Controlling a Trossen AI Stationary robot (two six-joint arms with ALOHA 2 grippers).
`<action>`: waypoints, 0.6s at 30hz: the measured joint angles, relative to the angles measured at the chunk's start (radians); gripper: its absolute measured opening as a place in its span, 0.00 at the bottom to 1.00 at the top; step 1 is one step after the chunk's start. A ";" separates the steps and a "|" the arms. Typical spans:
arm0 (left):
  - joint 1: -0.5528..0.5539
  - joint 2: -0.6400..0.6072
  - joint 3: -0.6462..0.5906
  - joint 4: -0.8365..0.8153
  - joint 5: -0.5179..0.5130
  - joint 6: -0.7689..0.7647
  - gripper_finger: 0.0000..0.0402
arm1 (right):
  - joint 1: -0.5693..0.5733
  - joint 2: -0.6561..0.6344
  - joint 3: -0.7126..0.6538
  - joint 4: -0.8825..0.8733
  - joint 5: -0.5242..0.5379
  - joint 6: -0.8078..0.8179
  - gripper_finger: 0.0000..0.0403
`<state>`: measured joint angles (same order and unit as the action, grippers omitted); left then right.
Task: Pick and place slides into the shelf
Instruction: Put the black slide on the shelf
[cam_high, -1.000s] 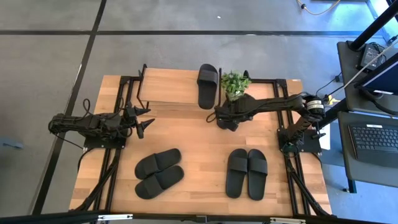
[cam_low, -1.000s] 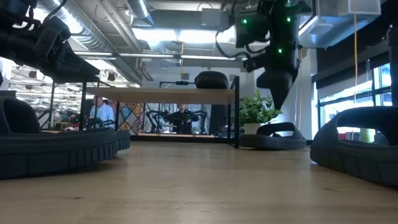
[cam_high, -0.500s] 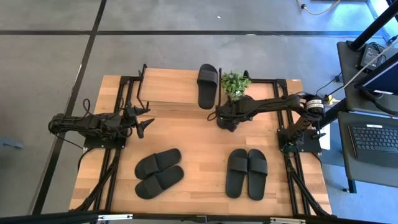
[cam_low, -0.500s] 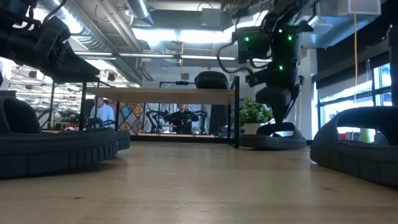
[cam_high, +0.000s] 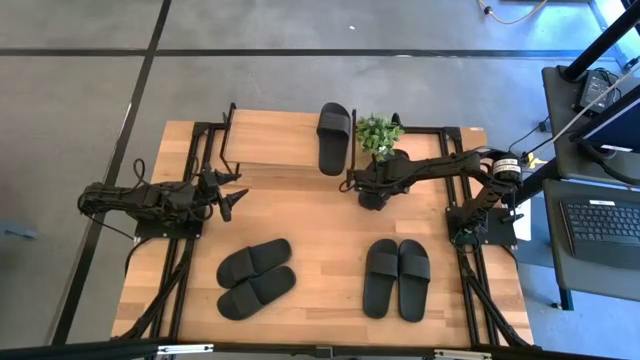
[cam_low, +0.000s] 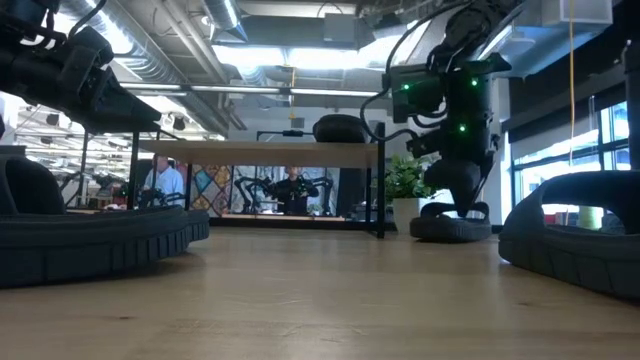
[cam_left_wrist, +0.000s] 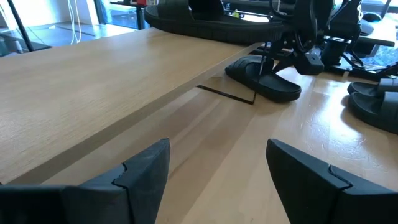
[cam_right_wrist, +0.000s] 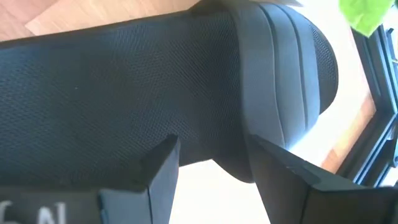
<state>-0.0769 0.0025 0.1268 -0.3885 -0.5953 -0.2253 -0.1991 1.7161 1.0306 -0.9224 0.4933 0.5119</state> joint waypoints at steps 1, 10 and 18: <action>0.000 0.000 0.000 0.000 -0.001 0.000 0.64 | 0.000 0.000 0.000 0.000 0.005 -0.002 0.48; 0.000 0.000 0.000 0.000 -0.003 0.000 0.64 | -0.001 0.000 -0.001 0.003 0.062 -0.100 0.48; 0.000 0.000 0.000 0.000 -0.003 0.000 0.64 | -0.001 0.001 -0.001 0.010 0.121 -0.158 0.48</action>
<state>-0.0765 0.0025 0.1268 -0.3885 -0.5987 -0.2256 -0.2005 1.7168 1.0294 -0.9127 0.6142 0.3542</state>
